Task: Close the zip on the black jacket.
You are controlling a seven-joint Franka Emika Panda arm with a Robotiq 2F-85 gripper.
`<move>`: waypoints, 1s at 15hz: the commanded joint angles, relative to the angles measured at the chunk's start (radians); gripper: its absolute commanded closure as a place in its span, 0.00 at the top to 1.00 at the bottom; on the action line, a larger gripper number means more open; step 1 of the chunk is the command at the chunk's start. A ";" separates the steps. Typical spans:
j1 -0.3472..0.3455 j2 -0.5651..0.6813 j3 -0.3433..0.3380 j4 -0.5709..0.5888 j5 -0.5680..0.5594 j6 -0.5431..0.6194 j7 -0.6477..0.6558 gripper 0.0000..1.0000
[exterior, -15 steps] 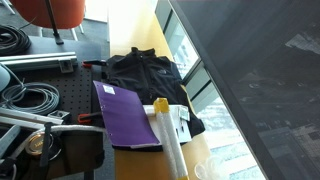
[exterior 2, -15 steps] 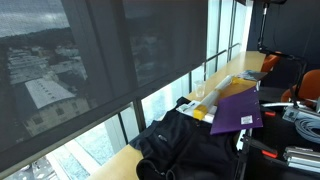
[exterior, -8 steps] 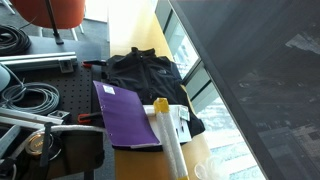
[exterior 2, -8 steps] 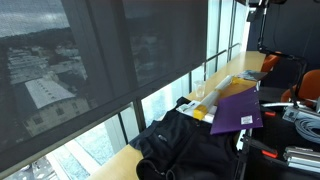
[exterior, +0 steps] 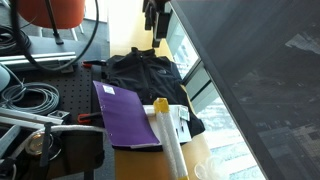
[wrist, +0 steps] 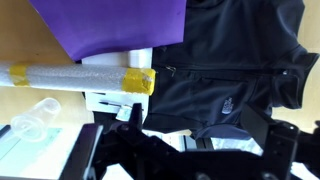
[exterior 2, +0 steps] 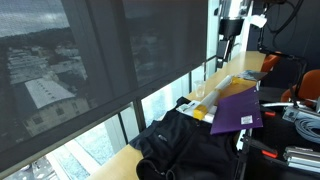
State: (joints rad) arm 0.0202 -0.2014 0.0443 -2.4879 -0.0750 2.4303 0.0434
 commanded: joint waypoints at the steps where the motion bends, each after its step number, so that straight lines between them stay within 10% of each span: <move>1: -0.018 0.259 -0.041 0.132 0.014 0.086 -0.098 1.00; 15: 0.054 0.753 -0.023 0.365 -0.080 0.253 -0.152 1.00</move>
State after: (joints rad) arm 0.0576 0.4872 0.0185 -2.1593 -0.1307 2.6572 -0.1130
